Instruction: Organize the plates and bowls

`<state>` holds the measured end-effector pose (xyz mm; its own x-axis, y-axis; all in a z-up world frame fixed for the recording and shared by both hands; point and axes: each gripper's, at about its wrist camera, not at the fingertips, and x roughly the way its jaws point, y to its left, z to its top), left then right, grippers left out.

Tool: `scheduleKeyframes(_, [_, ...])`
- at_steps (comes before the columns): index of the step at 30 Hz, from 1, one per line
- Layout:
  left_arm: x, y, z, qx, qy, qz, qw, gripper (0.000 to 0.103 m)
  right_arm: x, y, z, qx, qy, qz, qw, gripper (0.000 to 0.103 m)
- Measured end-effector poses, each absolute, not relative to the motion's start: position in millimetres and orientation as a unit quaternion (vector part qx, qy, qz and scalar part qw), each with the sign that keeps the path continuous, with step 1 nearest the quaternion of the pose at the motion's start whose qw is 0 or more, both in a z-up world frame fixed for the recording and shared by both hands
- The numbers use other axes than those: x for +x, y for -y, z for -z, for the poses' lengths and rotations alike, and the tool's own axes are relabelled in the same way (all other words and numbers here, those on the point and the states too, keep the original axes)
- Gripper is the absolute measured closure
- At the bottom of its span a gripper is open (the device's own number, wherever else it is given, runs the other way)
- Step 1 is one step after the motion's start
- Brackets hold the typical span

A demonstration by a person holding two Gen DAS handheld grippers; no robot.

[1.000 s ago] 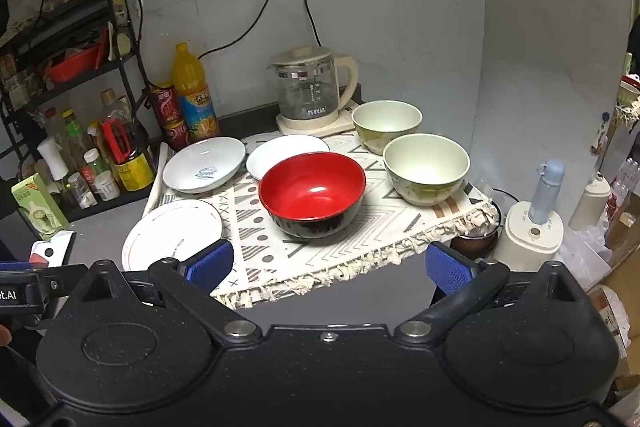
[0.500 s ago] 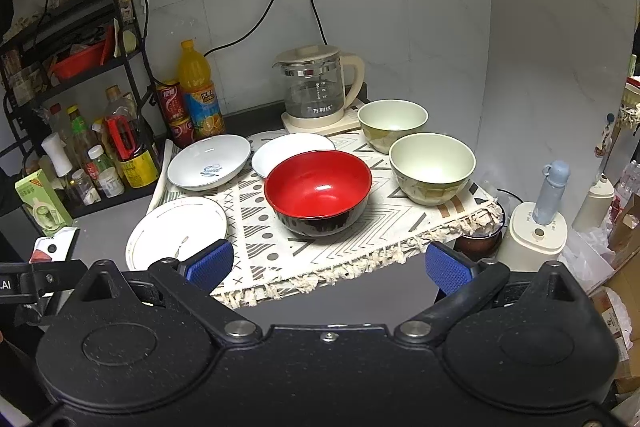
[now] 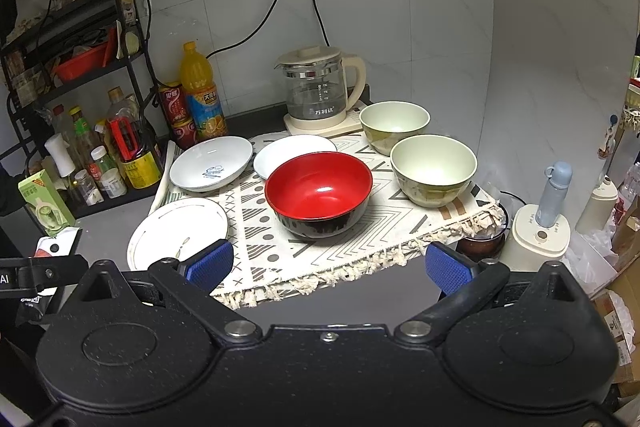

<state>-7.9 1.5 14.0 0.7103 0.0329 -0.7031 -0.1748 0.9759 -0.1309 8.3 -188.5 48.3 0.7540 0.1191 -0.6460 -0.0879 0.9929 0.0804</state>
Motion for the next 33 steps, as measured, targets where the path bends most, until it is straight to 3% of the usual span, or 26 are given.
scheduleKeyframes(33, [44.0, -23.2, 2.7, -0.099, -0.412, -0.049, 0.905, 0.003, 42.7, 175.7, -34.0, 0.030, -0.367, -0.058, 0.928, 0.000])
